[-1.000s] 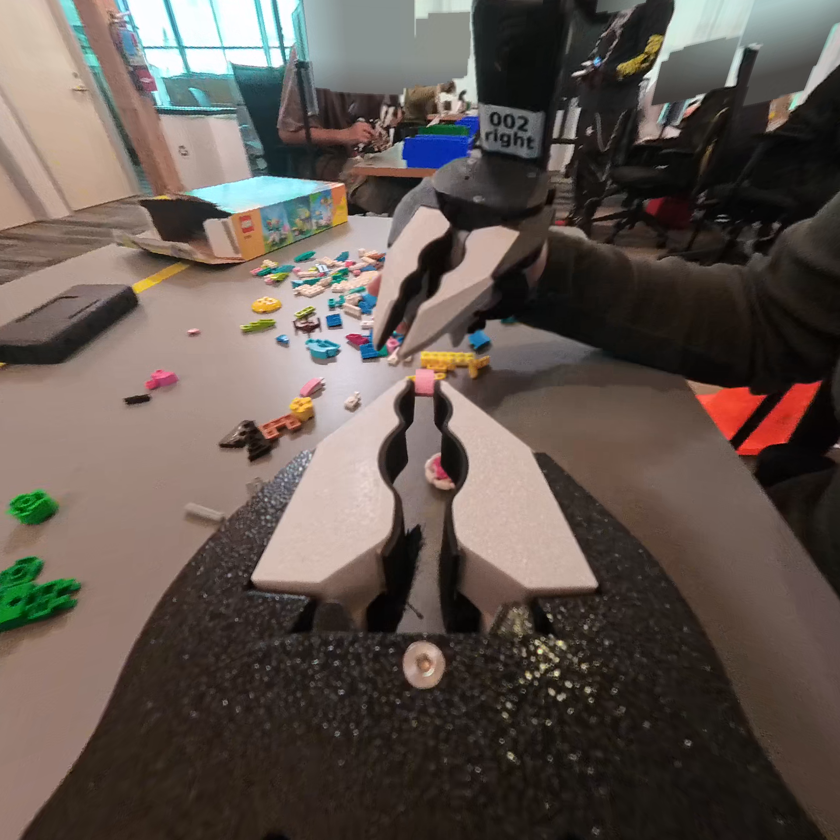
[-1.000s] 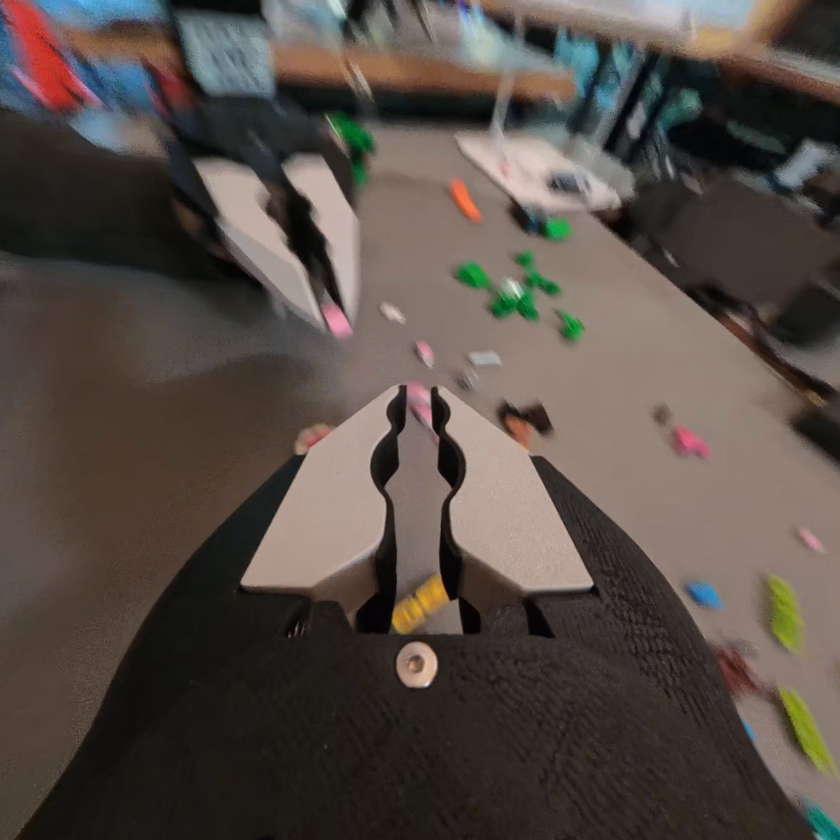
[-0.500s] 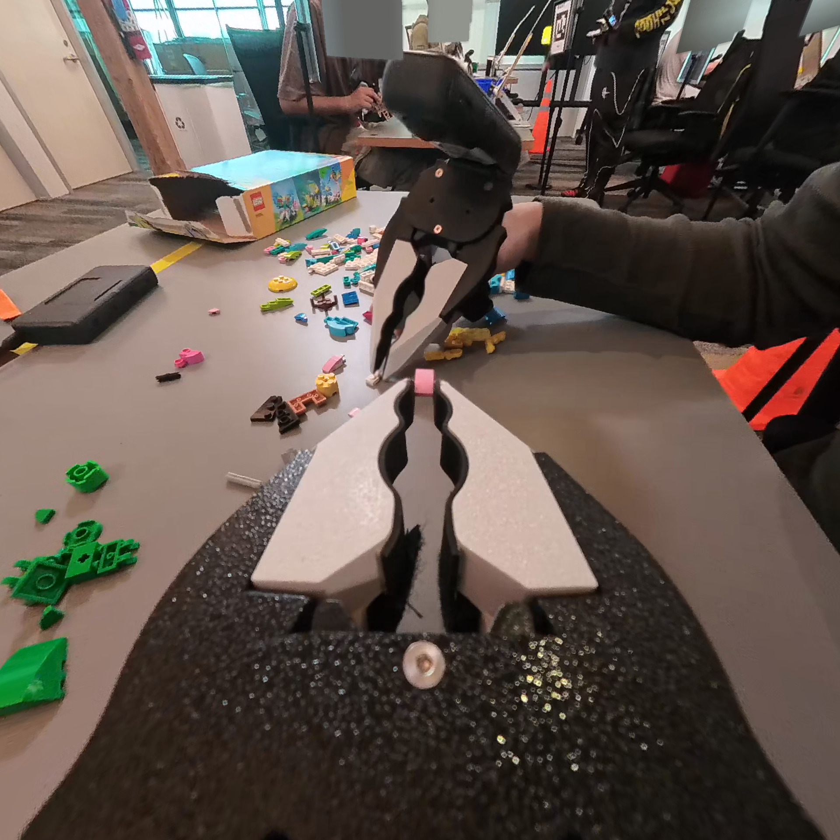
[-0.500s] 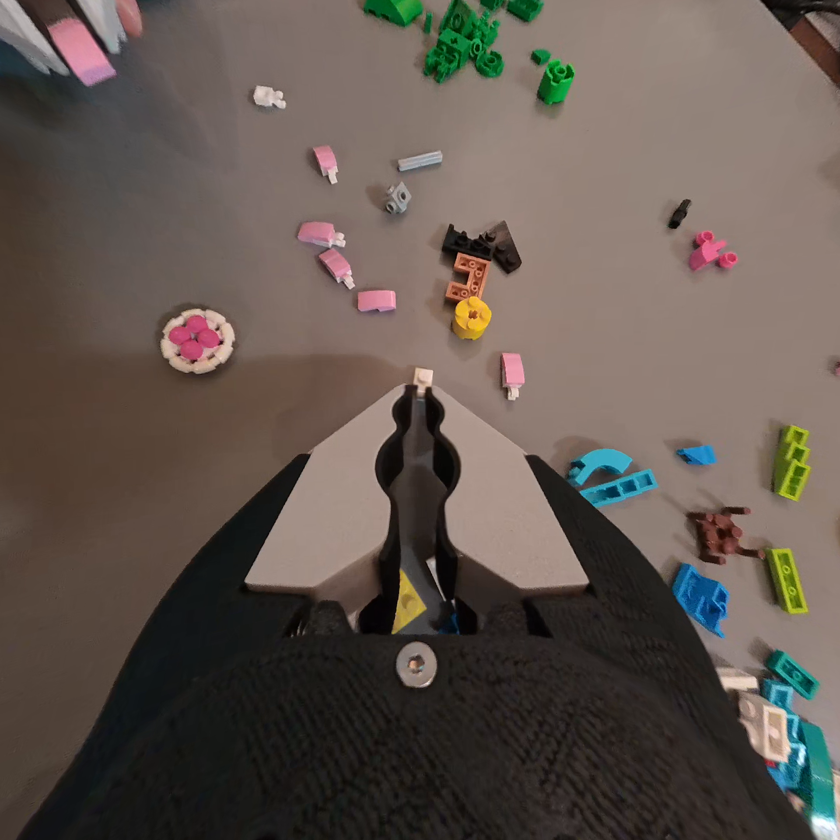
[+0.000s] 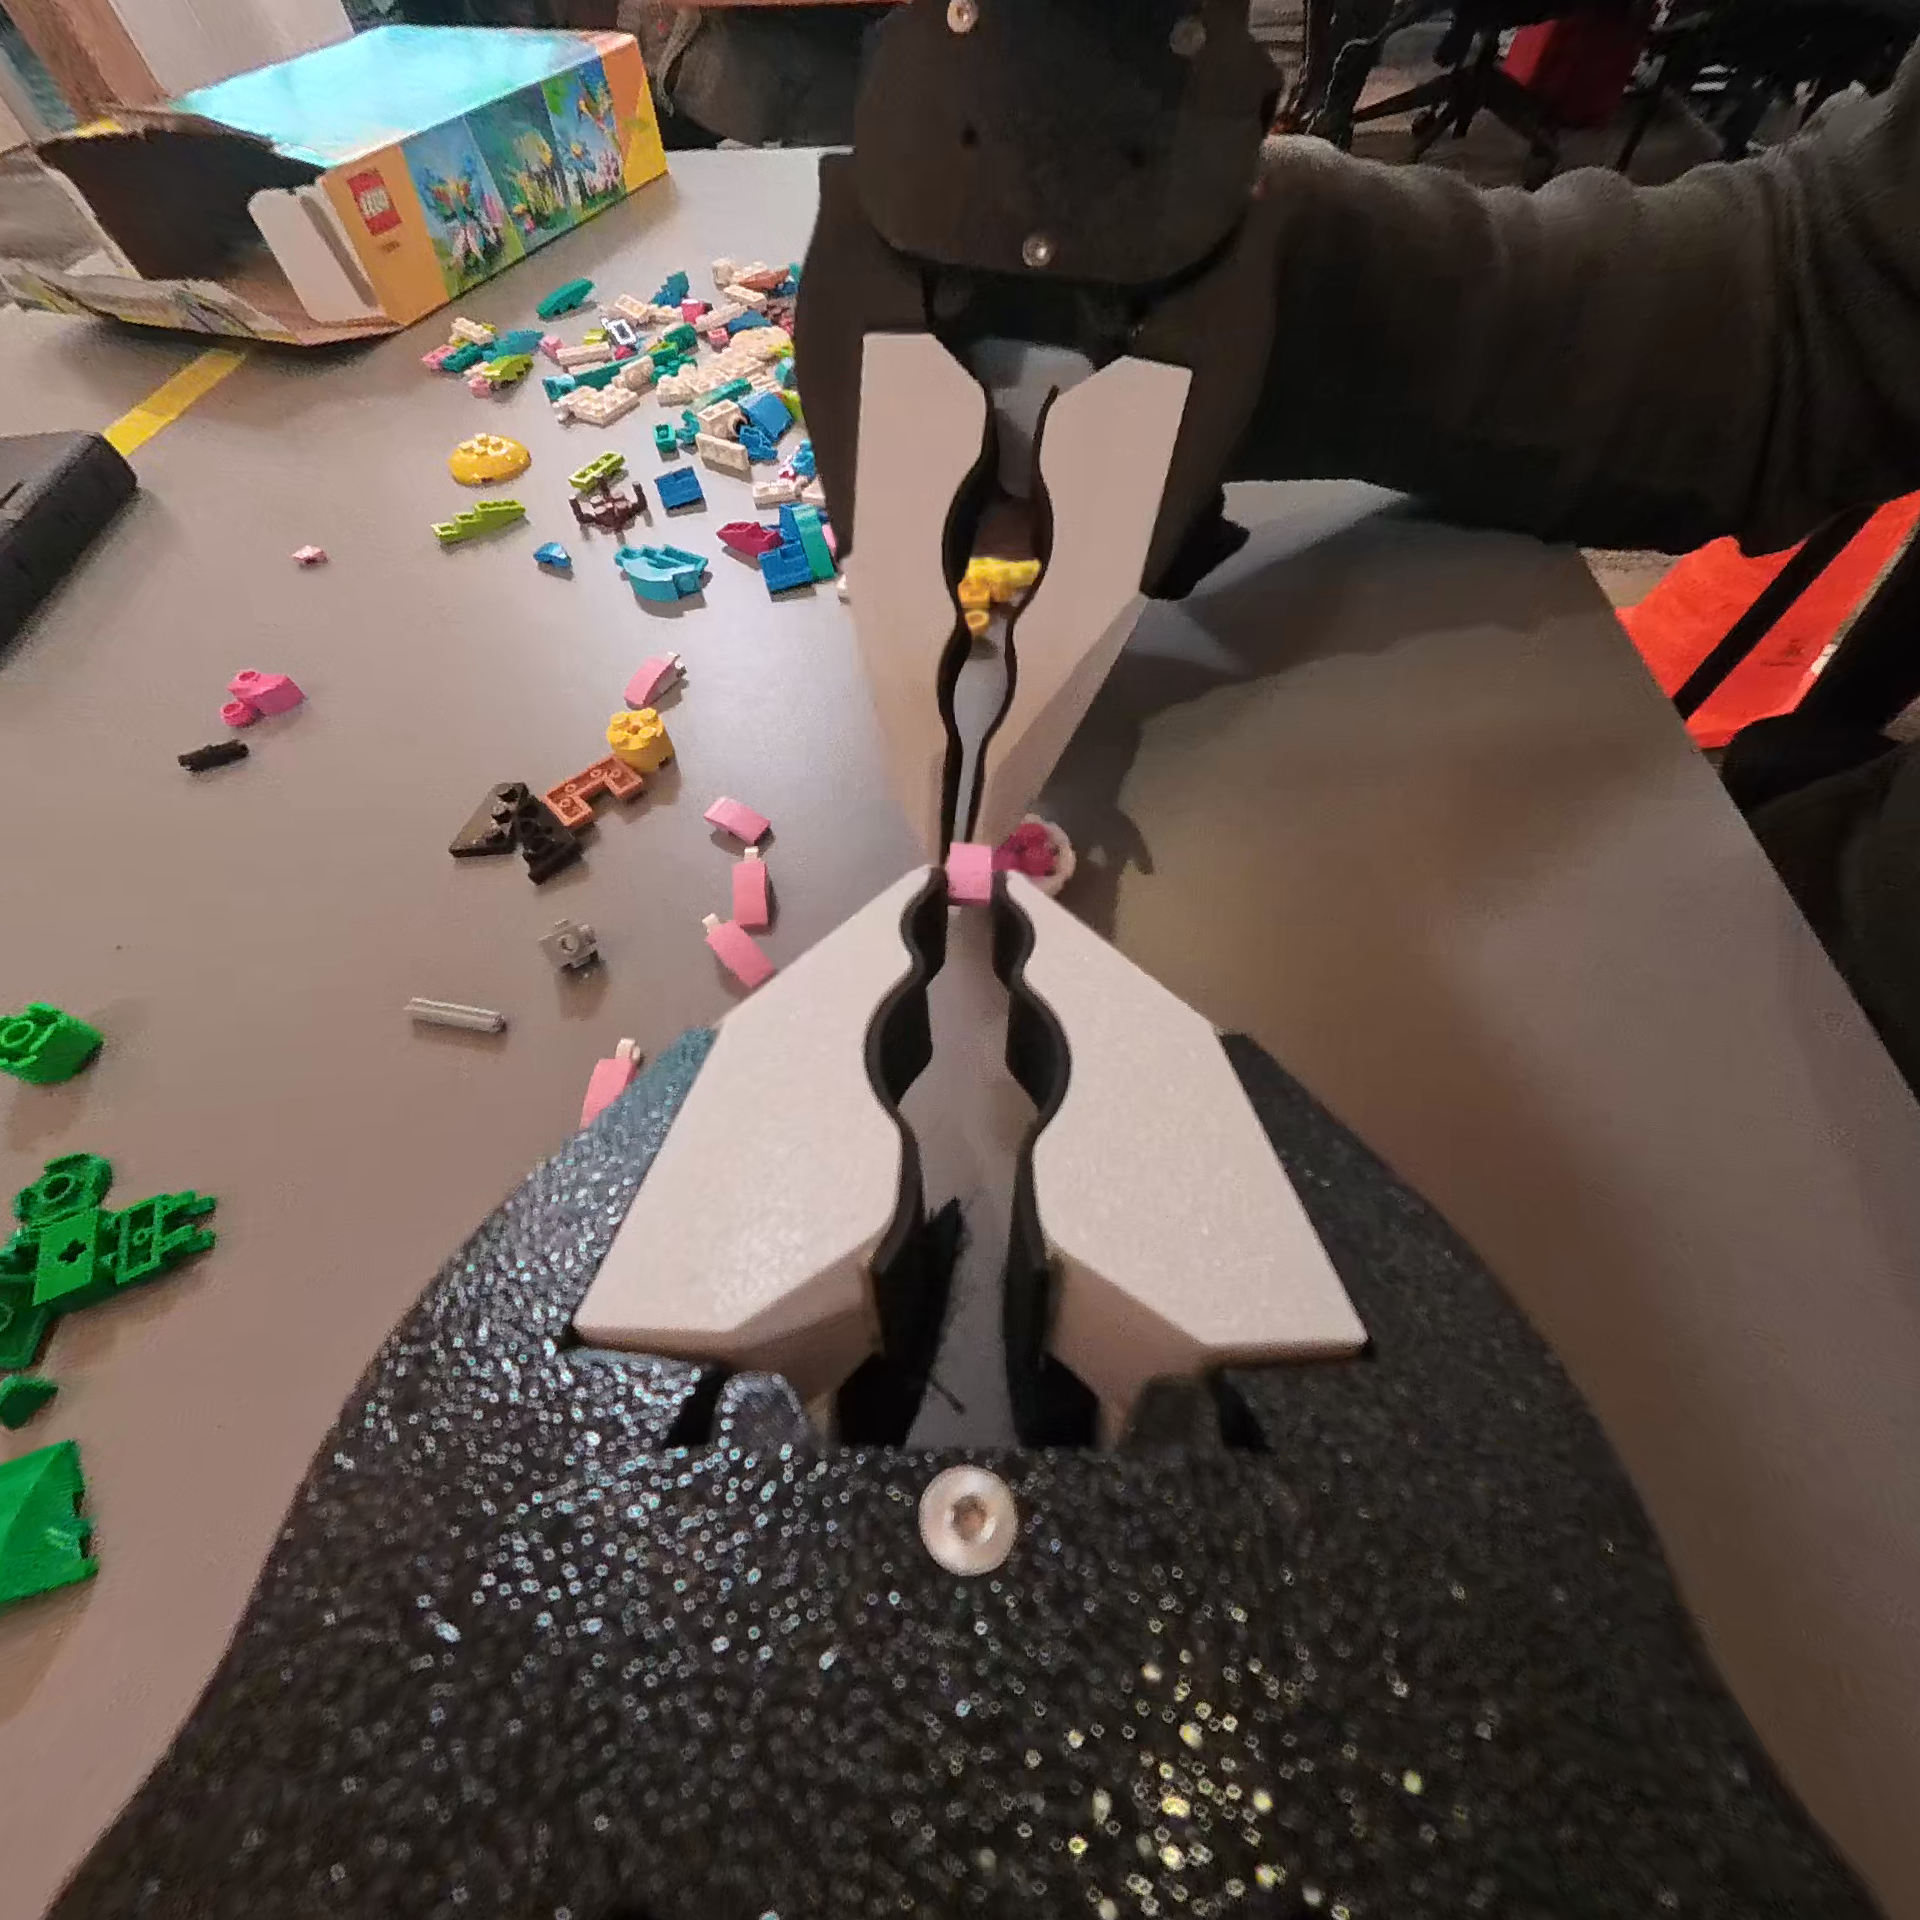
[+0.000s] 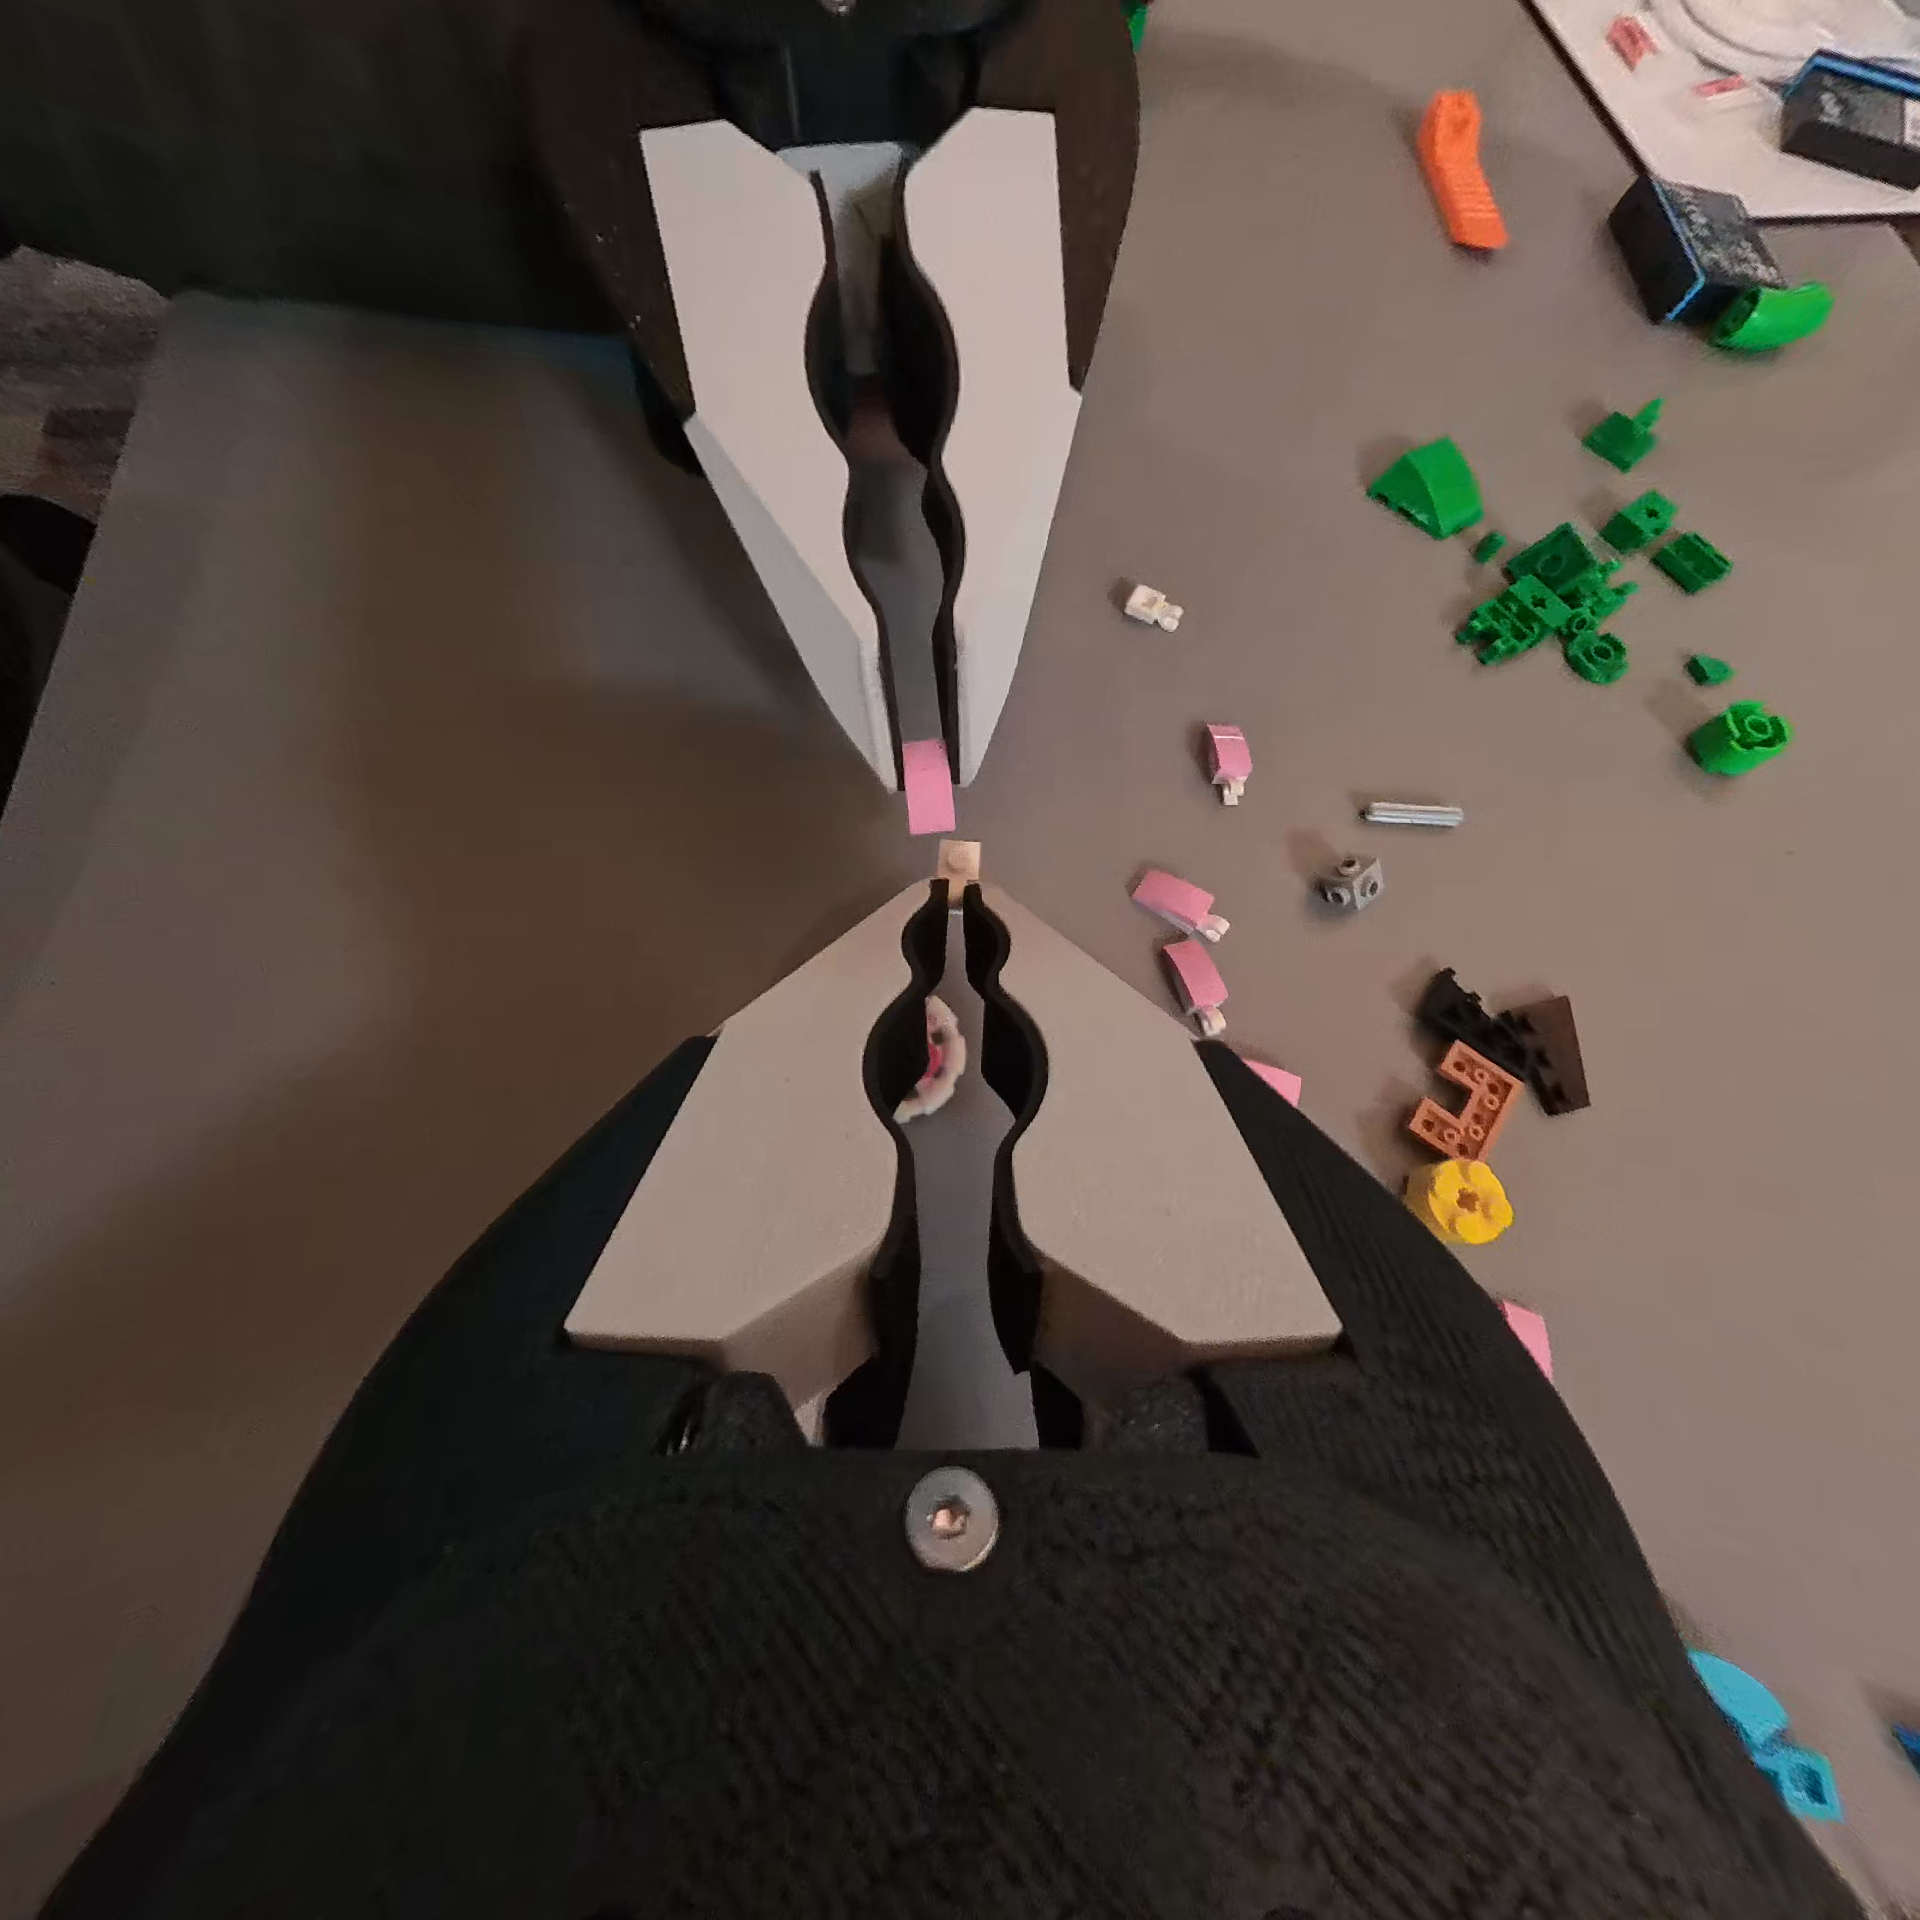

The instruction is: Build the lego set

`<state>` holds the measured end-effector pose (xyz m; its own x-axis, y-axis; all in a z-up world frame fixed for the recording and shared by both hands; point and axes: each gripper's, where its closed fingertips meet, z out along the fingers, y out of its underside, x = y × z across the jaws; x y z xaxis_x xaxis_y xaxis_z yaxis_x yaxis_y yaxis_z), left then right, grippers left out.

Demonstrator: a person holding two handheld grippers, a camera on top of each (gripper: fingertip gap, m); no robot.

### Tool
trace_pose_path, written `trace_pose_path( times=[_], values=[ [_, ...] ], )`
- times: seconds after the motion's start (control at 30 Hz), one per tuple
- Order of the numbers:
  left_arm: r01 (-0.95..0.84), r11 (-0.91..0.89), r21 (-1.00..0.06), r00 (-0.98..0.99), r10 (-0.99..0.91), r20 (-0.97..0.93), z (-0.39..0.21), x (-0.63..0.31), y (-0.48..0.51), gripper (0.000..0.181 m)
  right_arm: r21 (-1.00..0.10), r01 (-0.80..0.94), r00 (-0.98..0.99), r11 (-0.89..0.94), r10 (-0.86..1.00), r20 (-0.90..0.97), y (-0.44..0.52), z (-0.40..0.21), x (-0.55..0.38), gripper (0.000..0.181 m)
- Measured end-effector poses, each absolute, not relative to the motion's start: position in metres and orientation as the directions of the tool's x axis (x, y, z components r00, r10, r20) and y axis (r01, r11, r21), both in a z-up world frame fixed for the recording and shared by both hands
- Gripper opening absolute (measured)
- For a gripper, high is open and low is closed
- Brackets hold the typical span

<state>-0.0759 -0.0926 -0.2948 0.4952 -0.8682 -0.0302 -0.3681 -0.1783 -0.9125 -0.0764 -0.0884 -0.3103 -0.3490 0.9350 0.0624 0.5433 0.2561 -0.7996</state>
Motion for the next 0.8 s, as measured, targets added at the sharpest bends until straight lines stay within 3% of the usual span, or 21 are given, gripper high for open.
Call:
trace_pose_path(
  times=[0.8],
  values=[
    [-0.283,-0.101,-0.954,0.450,-0.892,-0.039,-0.256,-0.079,-0.115,0.005,-0.940,0.312,-0.442,0.140,0.897,-0.013,-0.116,-0.256,-0.082,0.002]
  ],
)
